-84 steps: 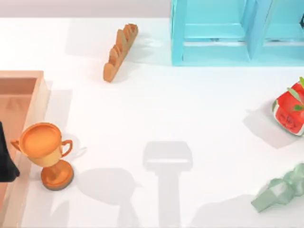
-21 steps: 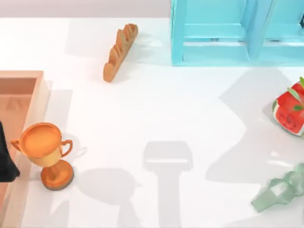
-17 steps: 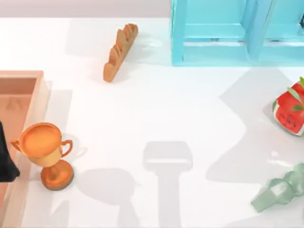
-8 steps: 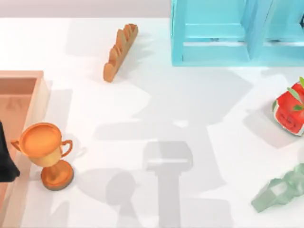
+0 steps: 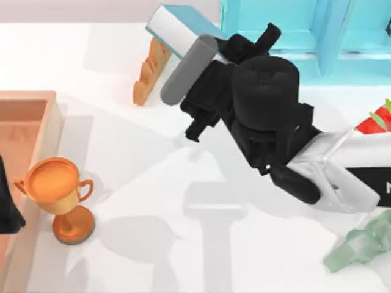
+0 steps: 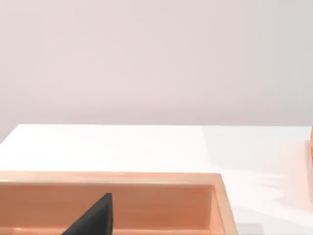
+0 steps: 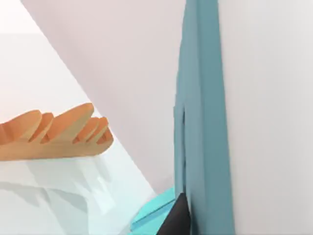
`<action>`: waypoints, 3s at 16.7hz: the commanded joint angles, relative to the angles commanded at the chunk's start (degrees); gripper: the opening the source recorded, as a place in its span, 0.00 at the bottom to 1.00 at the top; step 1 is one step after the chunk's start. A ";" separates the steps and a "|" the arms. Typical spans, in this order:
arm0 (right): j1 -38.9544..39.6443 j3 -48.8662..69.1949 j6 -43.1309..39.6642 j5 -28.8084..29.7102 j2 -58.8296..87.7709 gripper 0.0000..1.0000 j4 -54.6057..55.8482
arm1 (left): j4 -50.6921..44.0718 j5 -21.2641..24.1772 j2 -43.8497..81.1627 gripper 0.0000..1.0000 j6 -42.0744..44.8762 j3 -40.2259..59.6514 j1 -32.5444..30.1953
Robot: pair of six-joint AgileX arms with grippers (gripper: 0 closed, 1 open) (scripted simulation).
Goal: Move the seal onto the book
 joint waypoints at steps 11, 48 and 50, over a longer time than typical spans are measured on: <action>21.30 4.30 -21.31 25.07 12.16 0.00 -8.49 | 0.00 0.00 0.00 1.00 0.00 0.00 0.00; 21.75 2.27 -20.61 25.61 16.78 1.00 -2.64 | 0.00 0.00 0.00 1.00 0.00 0.00 0.00; 21.75 2.27 -20.61 25.61 16.78 1.00 -2.64 | 0.00 0.00 0.00 1.00 0.00 0.00 0.00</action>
